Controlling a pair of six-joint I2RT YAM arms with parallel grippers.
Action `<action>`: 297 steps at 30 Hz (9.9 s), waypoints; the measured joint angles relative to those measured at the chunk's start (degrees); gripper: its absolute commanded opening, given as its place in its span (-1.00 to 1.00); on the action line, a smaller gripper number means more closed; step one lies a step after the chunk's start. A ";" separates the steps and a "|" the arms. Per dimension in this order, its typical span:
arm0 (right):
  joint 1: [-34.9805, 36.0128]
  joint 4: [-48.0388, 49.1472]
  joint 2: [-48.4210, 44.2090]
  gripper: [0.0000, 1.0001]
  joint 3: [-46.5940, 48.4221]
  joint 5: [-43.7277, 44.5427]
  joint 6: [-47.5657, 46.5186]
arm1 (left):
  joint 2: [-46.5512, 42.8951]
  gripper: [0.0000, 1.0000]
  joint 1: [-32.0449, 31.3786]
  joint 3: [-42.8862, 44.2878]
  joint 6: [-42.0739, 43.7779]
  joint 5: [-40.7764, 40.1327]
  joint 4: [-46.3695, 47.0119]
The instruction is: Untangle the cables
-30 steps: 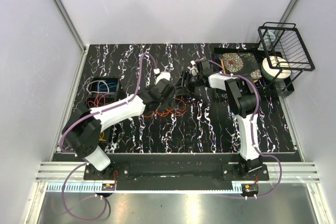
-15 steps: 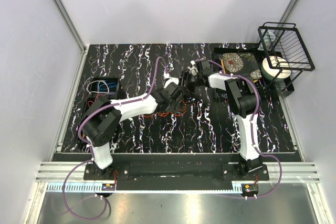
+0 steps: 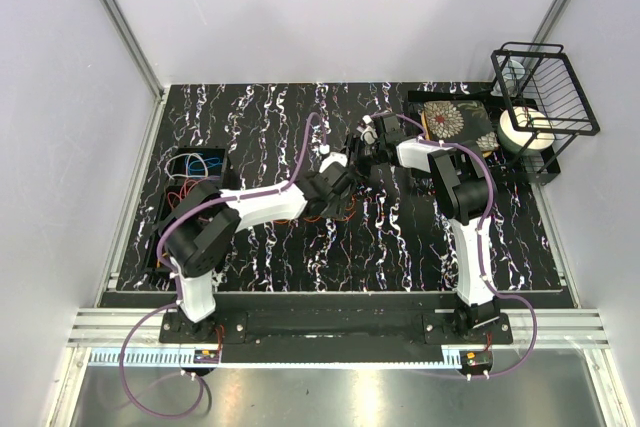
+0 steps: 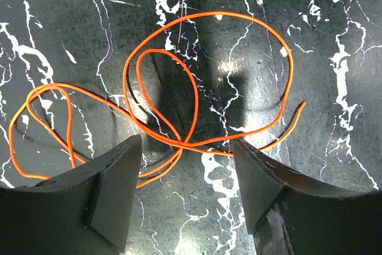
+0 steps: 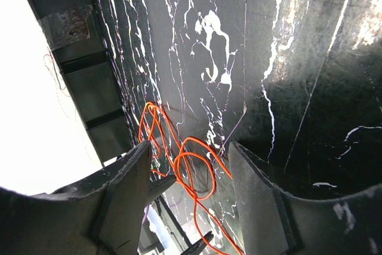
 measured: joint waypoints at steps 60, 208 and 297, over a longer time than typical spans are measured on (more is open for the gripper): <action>0.09 -0.39 0.00 0.27 0.28 0.09 -0.02 | -52.02 -1.00 10.75 7.69 7.69 -21.73 -29.62; 0.20 -1.62 0.70 0.32 1.64 -0.74 -0.17 | -25.75 -1.00 48.81 -13.88 -9.20 -7.52 -2.45; 6.67 -15.04 -35.15 0.99 -9.11 15.76 -20.76 | -66.20 0.98 50.77 -22.03 1.97 28.46 -21.33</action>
